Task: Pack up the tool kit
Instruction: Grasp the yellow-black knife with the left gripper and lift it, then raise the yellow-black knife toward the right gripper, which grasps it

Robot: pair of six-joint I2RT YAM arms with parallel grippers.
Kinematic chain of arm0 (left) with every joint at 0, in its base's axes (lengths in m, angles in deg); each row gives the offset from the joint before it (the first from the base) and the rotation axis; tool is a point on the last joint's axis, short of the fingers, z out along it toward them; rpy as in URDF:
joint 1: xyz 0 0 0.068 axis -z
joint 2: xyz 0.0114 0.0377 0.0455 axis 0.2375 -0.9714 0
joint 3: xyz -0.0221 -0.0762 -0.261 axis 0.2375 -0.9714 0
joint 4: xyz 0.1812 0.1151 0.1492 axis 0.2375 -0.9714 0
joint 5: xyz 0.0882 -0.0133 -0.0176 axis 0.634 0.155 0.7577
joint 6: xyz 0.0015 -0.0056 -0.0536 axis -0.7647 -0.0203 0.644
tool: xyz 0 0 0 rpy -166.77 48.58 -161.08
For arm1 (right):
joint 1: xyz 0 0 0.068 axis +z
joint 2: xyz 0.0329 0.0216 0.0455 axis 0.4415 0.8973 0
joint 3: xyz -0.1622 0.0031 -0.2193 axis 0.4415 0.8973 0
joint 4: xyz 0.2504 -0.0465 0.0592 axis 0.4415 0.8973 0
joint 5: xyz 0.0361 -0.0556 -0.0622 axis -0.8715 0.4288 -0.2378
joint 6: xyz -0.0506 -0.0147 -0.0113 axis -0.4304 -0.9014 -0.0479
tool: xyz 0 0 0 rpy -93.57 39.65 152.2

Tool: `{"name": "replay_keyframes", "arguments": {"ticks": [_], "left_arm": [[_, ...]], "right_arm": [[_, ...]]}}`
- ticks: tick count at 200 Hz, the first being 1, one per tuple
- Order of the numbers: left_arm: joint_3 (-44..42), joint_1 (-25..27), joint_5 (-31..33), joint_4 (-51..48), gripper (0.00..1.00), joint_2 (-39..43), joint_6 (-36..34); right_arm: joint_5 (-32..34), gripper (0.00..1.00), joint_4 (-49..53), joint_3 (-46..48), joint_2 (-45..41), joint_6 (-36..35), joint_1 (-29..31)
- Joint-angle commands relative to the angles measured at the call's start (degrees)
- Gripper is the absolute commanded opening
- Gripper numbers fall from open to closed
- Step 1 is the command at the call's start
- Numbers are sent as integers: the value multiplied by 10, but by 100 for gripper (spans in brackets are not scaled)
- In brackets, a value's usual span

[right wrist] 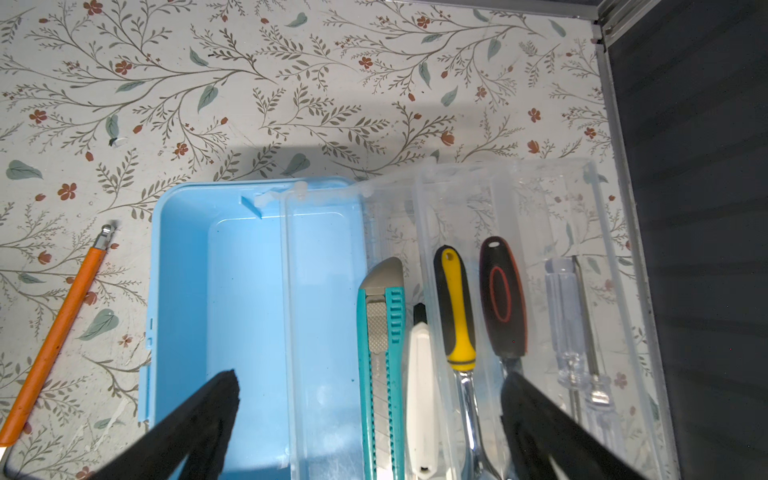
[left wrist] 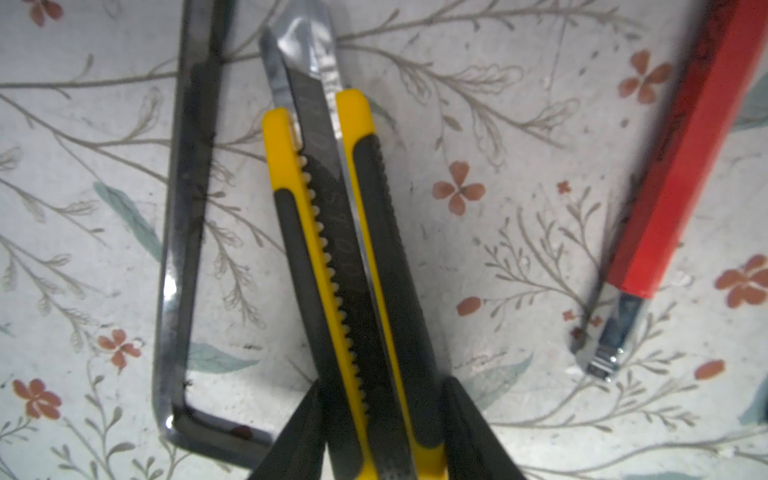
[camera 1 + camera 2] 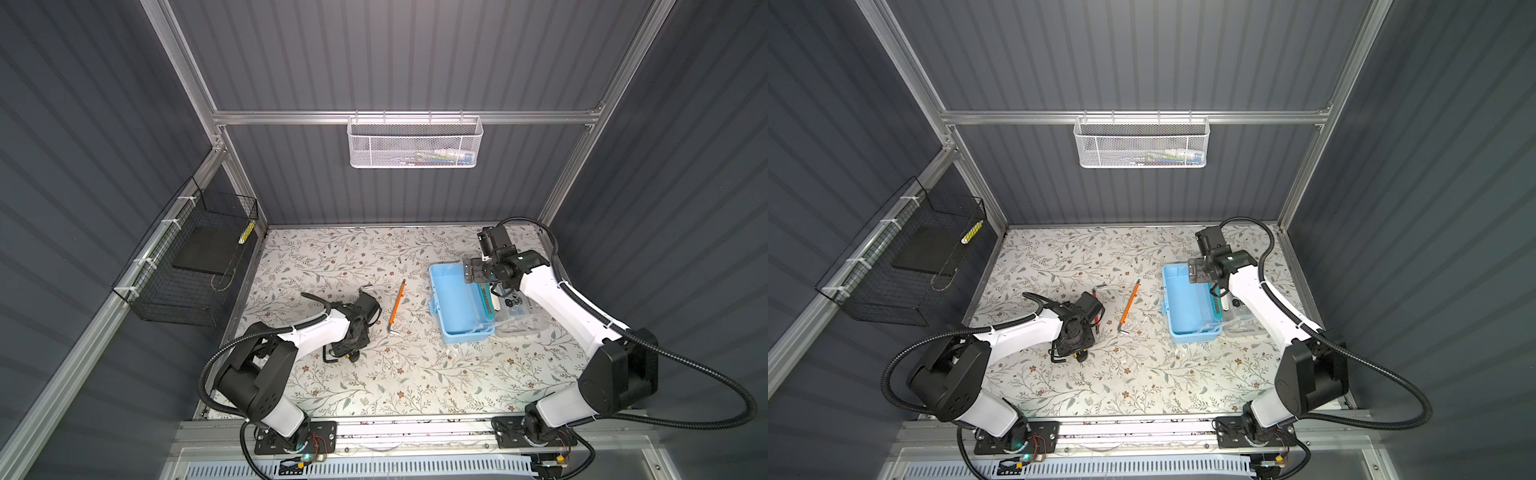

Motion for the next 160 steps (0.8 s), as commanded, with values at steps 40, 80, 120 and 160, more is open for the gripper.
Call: {"name": "replay_keyframes", "arguments": {"ticks": [40, 80, 120, 160], "left_arm": [[61, 2, 26, -28, 42, 1, -43], [133, 35, 56, -42, 42, 0, -81], [203, 76, 55, -37, 42, -28, -123], [237, 111, 29, 29, 42, -32, -193]], "right_arm": [[-39, 99, -7, 26, -22, 15, -1], [-115, 98, -36, 47, -30, 31, 0], [-204, 92, -74, 62, -25, 66, 1], [-281, 84, -120, 71, -13, 107, 1]]}}
